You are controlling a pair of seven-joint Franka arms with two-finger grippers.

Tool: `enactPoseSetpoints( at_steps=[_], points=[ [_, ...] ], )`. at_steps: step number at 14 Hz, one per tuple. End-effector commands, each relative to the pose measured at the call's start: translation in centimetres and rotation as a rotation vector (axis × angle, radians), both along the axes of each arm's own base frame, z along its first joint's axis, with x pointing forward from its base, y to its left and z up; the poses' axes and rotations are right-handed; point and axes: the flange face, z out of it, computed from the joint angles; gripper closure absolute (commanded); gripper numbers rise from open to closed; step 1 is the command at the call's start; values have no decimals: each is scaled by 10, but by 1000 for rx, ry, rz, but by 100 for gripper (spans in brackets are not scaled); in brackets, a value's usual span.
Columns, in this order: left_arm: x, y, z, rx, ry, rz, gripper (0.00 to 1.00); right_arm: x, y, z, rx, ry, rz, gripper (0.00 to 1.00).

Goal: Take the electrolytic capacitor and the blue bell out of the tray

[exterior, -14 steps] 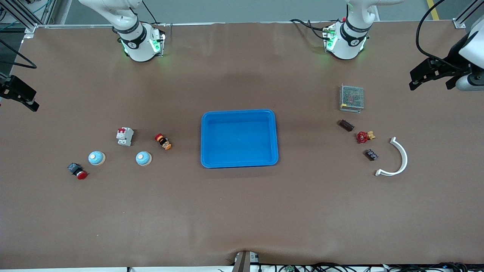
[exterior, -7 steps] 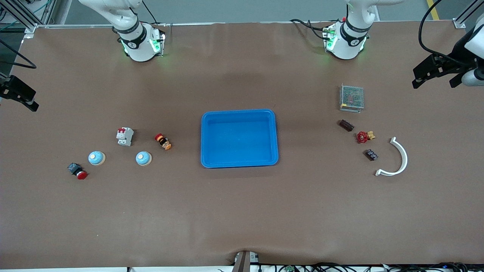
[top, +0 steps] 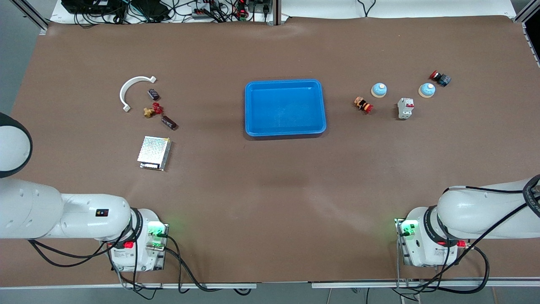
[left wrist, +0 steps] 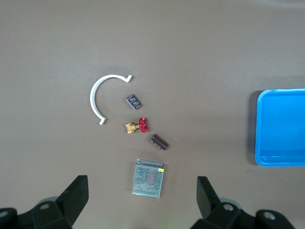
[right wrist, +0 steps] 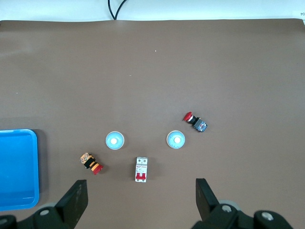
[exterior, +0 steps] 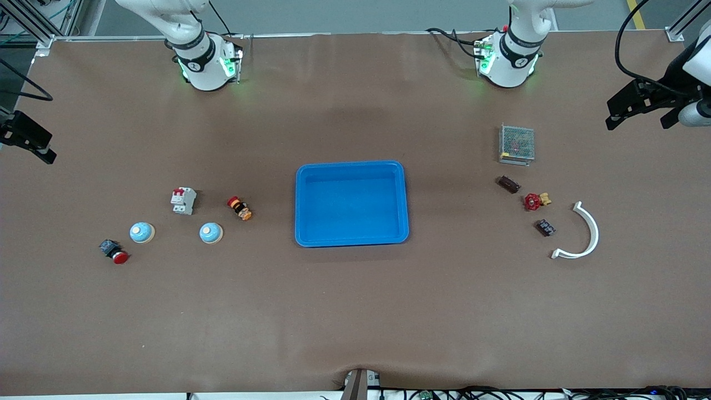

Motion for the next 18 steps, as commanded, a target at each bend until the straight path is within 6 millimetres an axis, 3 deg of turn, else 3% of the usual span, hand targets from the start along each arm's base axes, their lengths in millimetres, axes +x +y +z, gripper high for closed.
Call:
enactPoseSetpoints(
  at_steps=[1, 18],
  points=[
    [-2, 1, 2, -1, 7, -18, 0, -1, 1, 7, 12, -5, -13, 0],
    [-4, 6, -3, 3, 48, -11, 0, -1, 8, 7, 9, -3, -1, 0]
  ],
)
